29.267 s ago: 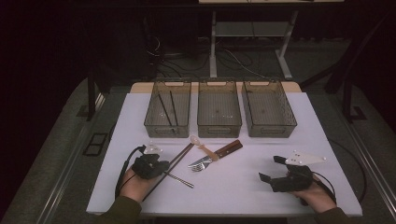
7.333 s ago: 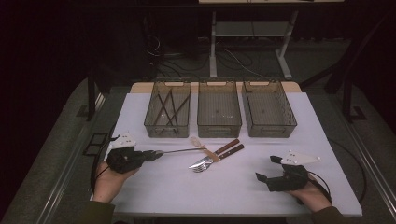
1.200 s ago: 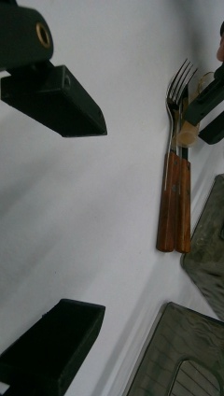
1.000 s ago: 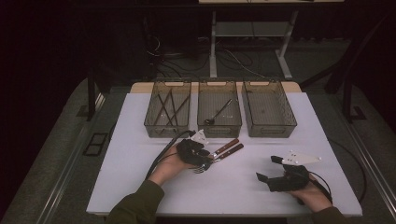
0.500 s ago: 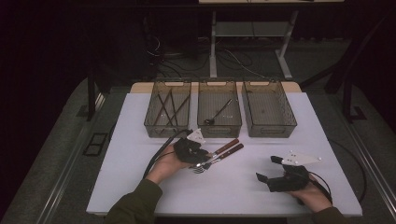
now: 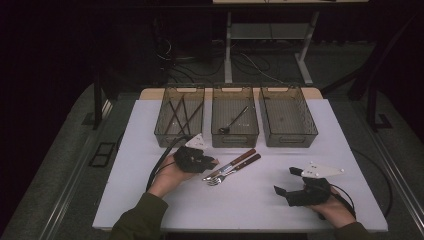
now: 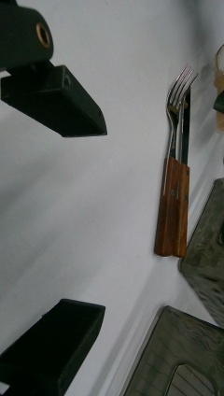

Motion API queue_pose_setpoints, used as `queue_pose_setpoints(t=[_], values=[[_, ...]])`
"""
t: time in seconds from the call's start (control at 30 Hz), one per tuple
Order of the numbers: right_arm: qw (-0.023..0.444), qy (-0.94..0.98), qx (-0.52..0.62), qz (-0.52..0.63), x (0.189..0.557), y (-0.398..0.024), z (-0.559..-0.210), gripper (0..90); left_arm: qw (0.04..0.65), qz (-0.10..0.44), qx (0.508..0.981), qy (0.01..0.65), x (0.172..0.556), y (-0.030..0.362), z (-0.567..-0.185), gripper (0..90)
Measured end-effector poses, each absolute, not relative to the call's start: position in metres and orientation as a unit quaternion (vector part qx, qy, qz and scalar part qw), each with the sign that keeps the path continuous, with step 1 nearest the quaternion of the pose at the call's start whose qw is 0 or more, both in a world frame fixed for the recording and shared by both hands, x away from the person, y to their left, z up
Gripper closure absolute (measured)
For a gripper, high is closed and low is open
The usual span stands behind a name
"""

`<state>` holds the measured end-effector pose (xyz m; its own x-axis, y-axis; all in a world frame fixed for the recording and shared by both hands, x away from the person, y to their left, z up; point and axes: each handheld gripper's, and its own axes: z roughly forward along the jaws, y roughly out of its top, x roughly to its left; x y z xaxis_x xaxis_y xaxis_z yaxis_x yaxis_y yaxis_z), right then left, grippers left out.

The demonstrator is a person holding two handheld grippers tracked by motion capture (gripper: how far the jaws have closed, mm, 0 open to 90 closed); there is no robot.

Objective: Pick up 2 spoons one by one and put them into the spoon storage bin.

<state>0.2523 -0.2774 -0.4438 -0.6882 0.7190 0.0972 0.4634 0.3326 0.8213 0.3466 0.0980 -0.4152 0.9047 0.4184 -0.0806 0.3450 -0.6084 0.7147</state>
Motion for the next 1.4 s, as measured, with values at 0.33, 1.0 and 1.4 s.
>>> queue_pose_setpoints(t=[0.33, 1.0, 1.4], values=[[0.145, 0.803, 0.369, 0.444, 0.253, -0.278, -0.444, 11.1, 0.417, 0.051, 0.877, 0.234, 0.347, 0.100, -0.402, 74.0], [0.144, 0.801, 0.370, 0.448, 0.254, -0.279, -0.444, 11.1, 0.453, 0.086, 0.854, 0.240, 0.378, 0.067, -0.360, 73.9], [0.144, 0.800, 0.370, 0.450, 0.253, -0.279, -0.443, 11.1, 0.463, 0.107, 0.844, 0.248, 0.411, 0.042, -0.339, 74.0]])
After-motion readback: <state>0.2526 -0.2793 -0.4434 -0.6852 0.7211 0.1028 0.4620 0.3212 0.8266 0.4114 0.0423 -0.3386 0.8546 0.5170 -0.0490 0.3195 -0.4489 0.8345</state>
